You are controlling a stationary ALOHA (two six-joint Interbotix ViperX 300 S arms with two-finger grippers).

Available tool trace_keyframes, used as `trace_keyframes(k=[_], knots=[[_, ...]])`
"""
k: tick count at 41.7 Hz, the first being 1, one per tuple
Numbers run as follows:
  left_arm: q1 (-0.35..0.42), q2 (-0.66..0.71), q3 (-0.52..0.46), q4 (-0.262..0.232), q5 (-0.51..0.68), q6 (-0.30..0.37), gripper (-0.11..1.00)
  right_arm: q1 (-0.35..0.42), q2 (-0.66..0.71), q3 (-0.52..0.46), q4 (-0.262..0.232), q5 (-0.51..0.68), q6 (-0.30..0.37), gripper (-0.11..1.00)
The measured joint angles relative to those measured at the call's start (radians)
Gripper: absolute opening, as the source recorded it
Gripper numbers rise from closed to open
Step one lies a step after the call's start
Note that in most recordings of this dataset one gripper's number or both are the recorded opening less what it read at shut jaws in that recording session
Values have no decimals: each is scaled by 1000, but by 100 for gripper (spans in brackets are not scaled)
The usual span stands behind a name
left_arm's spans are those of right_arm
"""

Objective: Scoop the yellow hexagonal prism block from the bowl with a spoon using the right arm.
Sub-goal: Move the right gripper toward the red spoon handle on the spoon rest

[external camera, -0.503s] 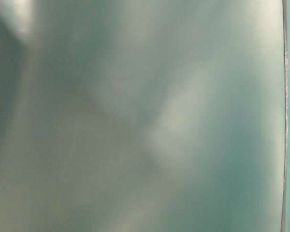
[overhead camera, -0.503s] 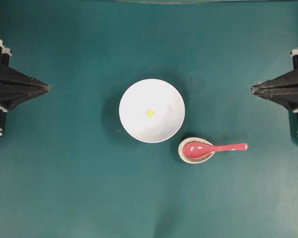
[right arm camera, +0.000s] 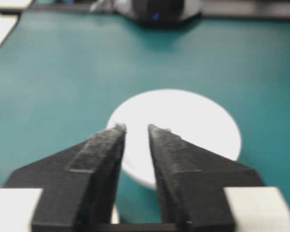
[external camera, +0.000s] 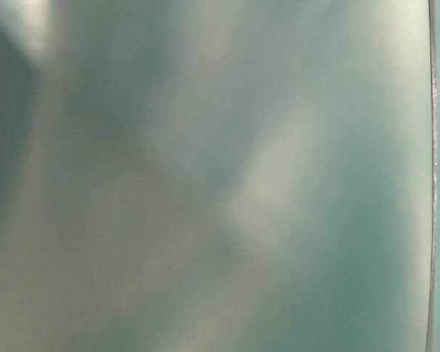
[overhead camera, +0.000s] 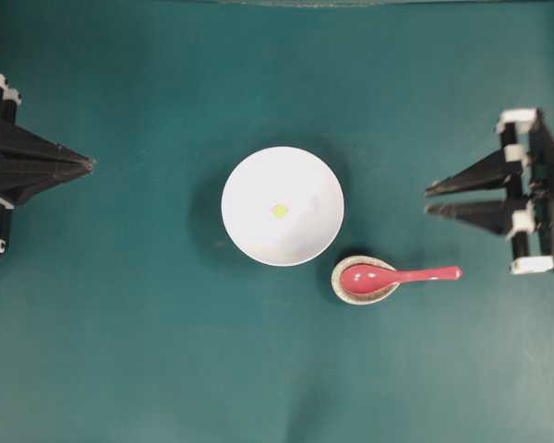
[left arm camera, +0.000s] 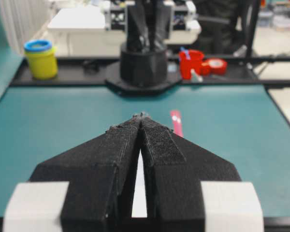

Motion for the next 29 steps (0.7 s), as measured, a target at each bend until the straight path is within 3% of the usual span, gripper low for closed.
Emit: trace_keyframes(k=[8,29], knots=[[2,-3,0,0,15,0,1,38,107,15,8,-75,6,46],[3,-3,0,-2,20,2,1,155,353,104,163,-414,14,47]])
